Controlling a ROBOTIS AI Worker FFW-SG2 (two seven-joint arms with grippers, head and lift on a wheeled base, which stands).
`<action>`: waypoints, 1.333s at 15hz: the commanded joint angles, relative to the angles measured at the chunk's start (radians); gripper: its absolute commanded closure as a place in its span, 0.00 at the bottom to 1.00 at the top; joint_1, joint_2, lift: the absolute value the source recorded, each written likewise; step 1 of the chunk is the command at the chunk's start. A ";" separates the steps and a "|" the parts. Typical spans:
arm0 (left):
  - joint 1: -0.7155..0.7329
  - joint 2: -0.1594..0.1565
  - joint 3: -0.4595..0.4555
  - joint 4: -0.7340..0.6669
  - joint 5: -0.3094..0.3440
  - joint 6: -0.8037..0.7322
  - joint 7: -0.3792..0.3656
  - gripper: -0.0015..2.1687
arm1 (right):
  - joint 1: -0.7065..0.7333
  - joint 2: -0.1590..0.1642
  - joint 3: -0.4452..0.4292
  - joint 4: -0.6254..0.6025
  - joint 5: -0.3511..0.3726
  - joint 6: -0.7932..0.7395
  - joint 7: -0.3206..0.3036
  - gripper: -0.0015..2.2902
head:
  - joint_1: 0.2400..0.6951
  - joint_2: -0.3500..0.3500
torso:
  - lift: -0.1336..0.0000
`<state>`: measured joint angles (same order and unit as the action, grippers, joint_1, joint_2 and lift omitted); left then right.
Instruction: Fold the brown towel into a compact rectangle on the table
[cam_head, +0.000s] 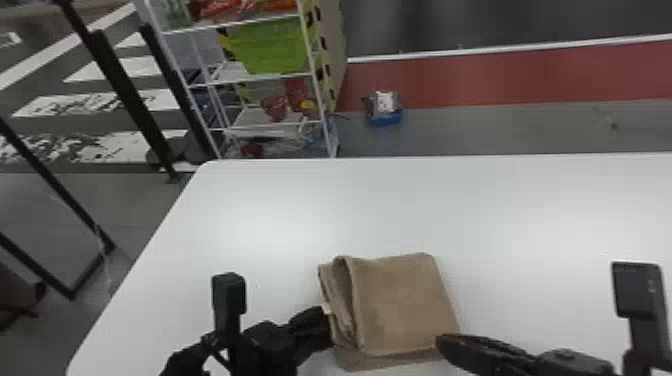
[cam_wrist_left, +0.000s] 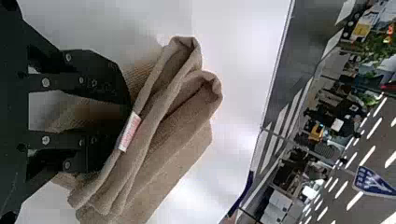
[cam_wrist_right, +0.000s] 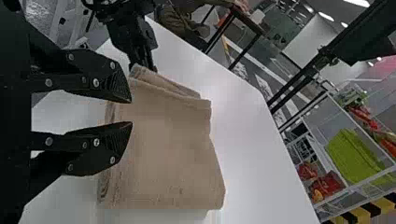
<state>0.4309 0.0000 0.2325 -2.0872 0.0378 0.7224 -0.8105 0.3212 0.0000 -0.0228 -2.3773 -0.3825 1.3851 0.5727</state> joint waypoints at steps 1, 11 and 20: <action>-0.003 -0.003 0.080 -0.033 0.051 0.004 -0.009 0.00 | 0.029 0.001 -0.048 -0.019 -0.003 0.062 0.009 0.70 | 1.00 0.85 | 0.07; -0.027 -0.003 0.214 -0.037 0.116 0.013 -0.024 0.02 | 0.068 0.001 -0.048 0.075 0.011 -0.116 0.027 0.70 | 1.00 0.98 | 0.07; -0.046 -0.003 0.228 -0.034 0.119 0.016 -0.036 0.02 | 0.022 0.001 -0.055 0.155 0.028 -0.106 0.007 0.70 | 1.00 1.00 | 0.07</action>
<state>0.3860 0.0000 0.4600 -2.1215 0.1565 0.7387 -0.8453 0.3687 0.0000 -0.0751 -2.2518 -0.3588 1.2898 0.5835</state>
